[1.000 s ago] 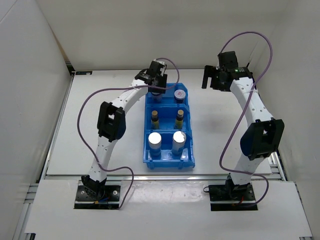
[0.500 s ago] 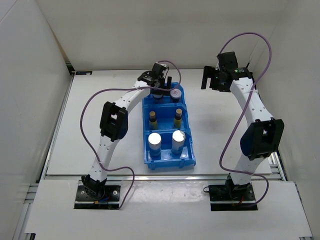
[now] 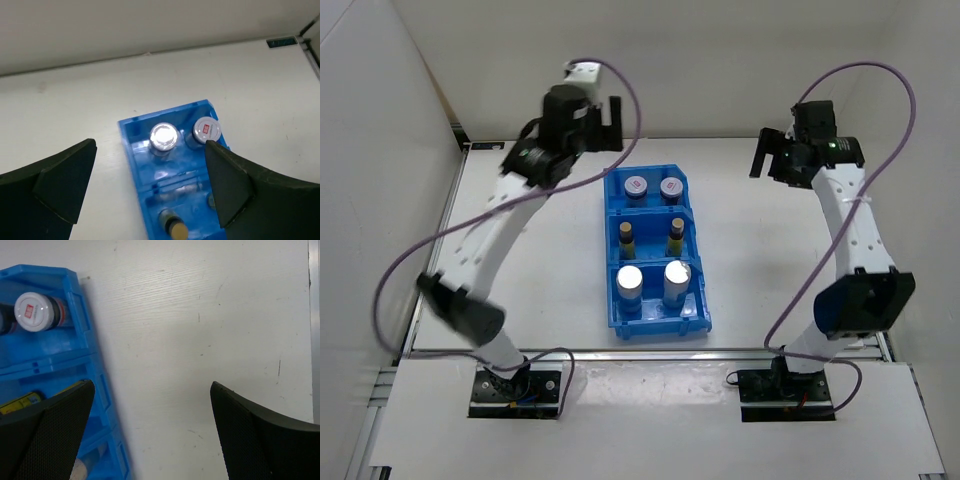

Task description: Organize the condiment bottles

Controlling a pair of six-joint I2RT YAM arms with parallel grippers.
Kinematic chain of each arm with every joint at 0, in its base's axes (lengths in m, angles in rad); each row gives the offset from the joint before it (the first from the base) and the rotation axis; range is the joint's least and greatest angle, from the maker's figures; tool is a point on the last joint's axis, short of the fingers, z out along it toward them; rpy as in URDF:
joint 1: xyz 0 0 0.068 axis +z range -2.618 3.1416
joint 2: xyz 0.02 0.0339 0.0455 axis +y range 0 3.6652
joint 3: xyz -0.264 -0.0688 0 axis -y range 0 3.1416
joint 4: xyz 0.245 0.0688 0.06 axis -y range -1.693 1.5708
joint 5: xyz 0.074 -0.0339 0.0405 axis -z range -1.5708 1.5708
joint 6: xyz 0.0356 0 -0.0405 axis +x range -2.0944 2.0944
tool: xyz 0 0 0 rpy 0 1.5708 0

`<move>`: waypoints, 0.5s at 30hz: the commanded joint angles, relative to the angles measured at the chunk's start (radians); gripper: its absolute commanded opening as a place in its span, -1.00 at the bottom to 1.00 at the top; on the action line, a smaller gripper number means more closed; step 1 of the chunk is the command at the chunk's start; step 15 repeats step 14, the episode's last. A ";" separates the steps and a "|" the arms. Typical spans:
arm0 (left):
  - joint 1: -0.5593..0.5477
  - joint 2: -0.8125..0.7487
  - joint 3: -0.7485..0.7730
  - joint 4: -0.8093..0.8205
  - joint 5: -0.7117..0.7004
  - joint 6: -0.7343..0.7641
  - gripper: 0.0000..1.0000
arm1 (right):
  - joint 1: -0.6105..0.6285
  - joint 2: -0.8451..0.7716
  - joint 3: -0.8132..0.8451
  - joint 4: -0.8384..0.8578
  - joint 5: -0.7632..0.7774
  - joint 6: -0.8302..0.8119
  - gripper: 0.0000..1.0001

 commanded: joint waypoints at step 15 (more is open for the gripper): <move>0.001 -1.499 -1.455 0.292 -0.161 0.180 1.00 | -0.003 -0.552 -0.554 0.111 -0.094 0.035 0.98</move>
